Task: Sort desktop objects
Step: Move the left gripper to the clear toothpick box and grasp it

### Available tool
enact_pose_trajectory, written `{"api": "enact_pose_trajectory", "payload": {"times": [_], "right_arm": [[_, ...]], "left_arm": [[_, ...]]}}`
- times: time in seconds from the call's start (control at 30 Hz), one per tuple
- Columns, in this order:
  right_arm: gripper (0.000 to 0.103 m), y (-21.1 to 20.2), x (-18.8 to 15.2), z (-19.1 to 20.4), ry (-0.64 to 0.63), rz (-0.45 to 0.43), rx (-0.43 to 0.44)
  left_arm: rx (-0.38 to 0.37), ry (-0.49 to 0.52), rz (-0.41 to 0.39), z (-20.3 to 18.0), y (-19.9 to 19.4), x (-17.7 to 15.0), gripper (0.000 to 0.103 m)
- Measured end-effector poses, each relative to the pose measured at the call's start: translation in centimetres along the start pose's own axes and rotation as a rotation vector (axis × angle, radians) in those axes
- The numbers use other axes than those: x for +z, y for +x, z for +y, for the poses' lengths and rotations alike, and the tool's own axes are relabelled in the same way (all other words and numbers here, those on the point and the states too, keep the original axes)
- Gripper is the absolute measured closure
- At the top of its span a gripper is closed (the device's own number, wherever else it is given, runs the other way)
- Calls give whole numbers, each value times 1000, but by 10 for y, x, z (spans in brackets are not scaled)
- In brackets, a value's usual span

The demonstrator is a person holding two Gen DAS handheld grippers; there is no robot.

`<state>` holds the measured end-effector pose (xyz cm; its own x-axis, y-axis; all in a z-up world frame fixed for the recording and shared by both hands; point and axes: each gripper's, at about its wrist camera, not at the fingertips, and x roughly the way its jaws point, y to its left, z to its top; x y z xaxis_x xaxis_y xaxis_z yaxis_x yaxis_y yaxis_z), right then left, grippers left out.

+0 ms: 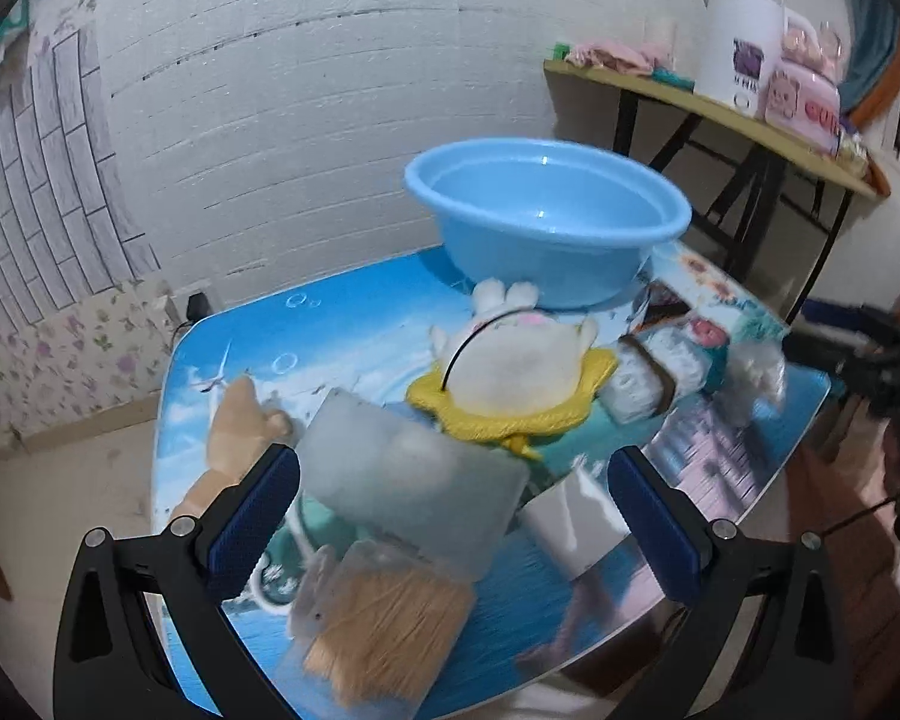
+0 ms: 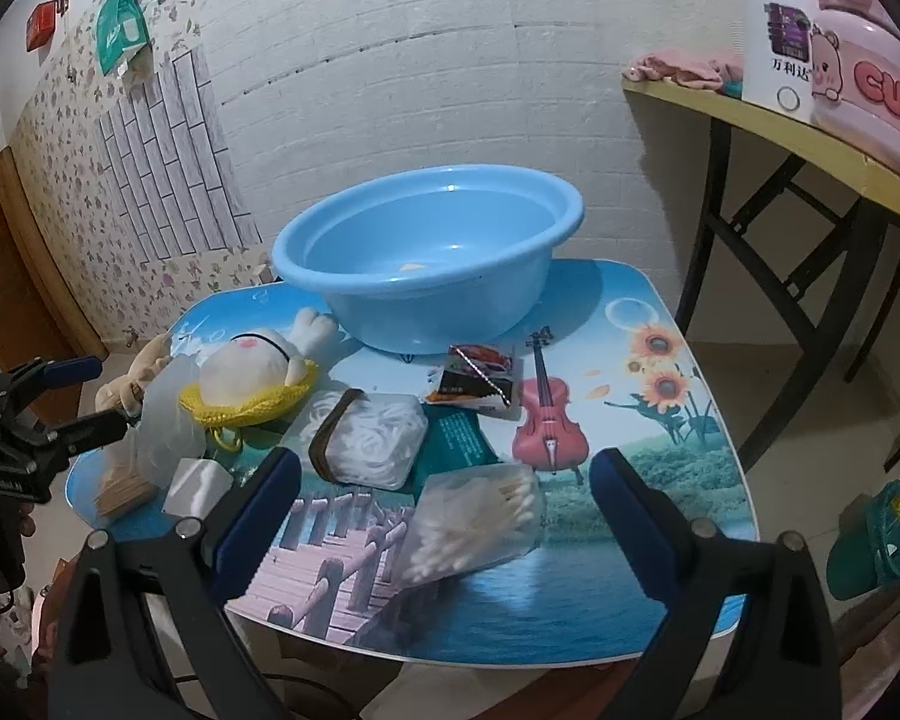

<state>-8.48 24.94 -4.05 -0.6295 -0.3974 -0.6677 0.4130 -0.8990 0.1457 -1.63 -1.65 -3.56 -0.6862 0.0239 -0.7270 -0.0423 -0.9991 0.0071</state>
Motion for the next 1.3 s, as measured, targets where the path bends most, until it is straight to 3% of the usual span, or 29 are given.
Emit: {"api": "enact_pose_trajectory", "payload": {"times": [0.17, 1.1, 1.23, 1.3], "right_arm": [[4, 2, -4, 0, 0, 12, -3], [4, 24, -21, -6, -3, 91, -38], [4, 30, -22, -6, -1, 100, -42], [4, 32, -22, -6, -1, 104, -45]], "left_arm": [[-35, -28, 20, 5, 3, -10, 0], [-41, -37, 104, 36, 13, -73, 0], [35, -7, 156, 32, 21, -77, 0], [38, -11, 171, 33, 23, -79, 0]]}}
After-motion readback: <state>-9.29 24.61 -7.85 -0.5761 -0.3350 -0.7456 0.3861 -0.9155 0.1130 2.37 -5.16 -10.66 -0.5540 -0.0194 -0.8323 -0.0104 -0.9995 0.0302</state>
